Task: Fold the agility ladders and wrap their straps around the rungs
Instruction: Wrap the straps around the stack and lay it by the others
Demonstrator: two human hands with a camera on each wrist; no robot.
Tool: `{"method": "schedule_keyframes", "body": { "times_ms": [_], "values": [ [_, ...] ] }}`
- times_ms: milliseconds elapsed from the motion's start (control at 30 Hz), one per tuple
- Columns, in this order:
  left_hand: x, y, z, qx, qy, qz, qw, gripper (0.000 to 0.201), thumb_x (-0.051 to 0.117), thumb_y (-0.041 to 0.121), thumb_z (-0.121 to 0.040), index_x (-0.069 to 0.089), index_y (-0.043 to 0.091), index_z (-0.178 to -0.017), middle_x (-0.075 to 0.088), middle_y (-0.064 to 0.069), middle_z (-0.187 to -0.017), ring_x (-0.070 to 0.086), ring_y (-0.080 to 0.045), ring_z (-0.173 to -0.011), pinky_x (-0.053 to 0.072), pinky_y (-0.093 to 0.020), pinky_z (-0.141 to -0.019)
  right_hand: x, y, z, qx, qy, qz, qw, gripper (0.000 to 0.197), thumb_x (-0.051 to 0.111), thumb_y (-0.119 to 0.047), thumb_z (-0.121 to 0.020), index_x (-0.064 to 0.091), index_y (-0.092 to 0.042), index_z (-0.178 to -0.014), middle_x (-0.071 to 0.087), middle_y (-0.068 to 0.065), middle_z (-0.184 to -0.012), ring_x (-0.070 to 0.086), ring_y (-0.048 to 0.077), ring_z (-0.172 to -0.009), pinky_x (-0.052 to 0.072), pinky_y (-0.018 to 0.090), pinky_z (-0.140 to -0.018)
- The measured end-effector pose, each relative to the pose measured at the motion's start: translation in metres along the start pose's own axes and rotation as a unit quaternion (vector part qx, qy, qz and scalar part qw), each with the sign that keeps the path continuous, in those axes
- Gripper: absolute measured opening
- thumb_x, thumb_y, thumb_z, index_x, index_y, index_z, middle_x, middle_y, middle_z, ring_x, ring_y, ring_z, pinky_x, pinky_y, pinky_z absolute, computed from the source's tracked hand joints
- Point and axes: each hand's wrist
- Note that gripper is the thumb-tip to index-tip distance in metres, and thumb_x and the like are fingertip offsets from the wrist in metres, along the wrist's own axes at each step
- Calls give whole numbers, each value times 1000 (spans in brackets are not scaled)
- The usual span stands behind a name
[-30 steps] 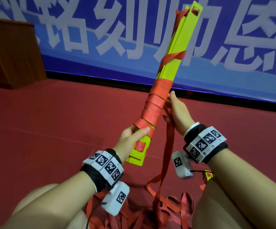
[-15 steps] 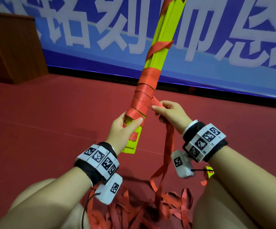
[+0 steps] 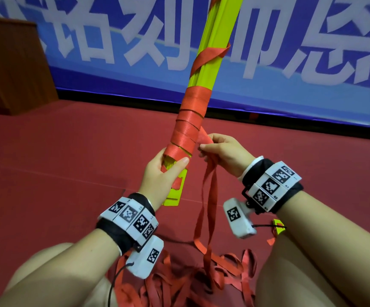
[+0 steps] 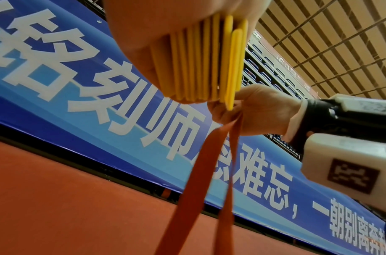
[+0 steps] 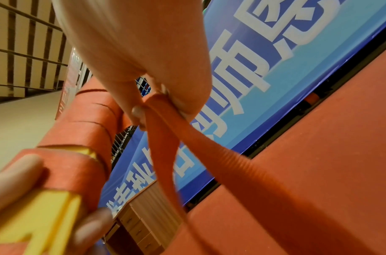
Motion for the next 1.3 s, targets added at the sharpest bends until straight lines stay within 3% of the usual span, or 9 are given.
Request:
{"method": "schedule_keyframes", "body": {
  "times_ms": [167, 300, 400, 600, 733, 867, 1067, 1200, 1300],
  "values": [
    [3, -2, 0, 24, 14, -41, 999, 64, 66, 19, -90, 39, 39, -144, 63, 21, -104, 61, 8, -81, 44, -6, -69, 5, -6, 1, 0, 29, -33, 999, 24, 51, 1, -92, 45, -15, -75, 34, 1, -61, 27, 3, -38, 20, 15, -33],
    [6, -3, 2, 16, 2, -46, 999, 69, 66, 21, -91, 32, 46, -145, 60, 20, -116, 60, 11, -88, 46, -7, -70, 8, -8, 4, 39, -8, -46, 998, 30, 47, -32, -100, 44, -20, -73, 31, -4, -55, 22, 4, -39, 16, 13, -32],
    [6, -6, 1, 16, 0, -56, 998, 69, 66, 22, -91, 32, 49, -144, 60, 13, -122, 60, 8, -93, 46, -7, -71, 5, -5, 2, 43, 5, -38, 998, 28, 47, -27, -100, 43, -18, -73, 35, -3, -54, 24, 5, -38, 20, 15, -32],
    [3, -6, 0, 29, -7, -66, 997, 66, 66, 17, -91, 35, 48, -140, 63, 19, -108, 60, 13, -82, 43, -4, -70, -4, -5, 3, 36, -18, -32, 999, 11, 57, -4, -92, 62, -7, -83, 66, 0, -66, 61, 10, -59, 53, 19, -61],
    [4, -9, 1, 28, -20, -78, 996, 69, 68, 34, -83, 34, 56, -139, 61, 20, -121, 59, 6, -99, 44, -10, -82, -6, -3, 4, 45, -9, -45, 998, 15, 59, 5, -87, 56, -8, -80, 65, 5, -62, 63, 13, -55, 54, 21, -57],
    [2, -12, 1, 23, -25, -83, 996, 68, 68, 34, -82, 35, 58, -137, 64, 27, -103, 60, 7, -87, 44, -7, -74, -4, -3, 5, 56, 6, -53, 997, 18, 55, 7, -89, 55, -8, -78, 62, 10, -66, 61, 13, -52, 54, 23, -53],
    [3, -15, 0, 33, -30, -90, 995, 65, 67, 15, -90, 36, 49, -136, 59, 42, -86, 57, 18, -75, 42, -2, -67, 0, -5, 1, 22, 59, -41, 997, 34, 44, -19, -102, 39, -16, -68, 34, 4, -60, 24, 6, -32, 17, 12, -37],
    [0, -16, -3, 46, -18, -95, 994, 66, 69, 25, -88, 36, 54, -137, 65, 24, -92, 59, 6, -74, 47, -9, -67, 6, -6, 4, 6, 58, 40, 998, 31, 37, -22, -104, 48, -11, -77, 53, 9, -66, 36, 11, -33, 29, 16, -38],
    [-3, -16, -6, 48, -19, -114, 992, 67, 67, 39, -81, 34, 63, -135, 66, 26, -95, 62, -1, -81, 50, -14, -75, 8, -9, 7, 61, 8, 35, 998, 29, 39, -16, -103, 59, -8, -82, 65, 7, -72, 57, 18, -50, 50, 30, -55]
  ]
}}
Point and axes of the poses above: each hand's wrist, its own z-axis away from the middle knuckle, its own x-axis out of the palm, y = z × x
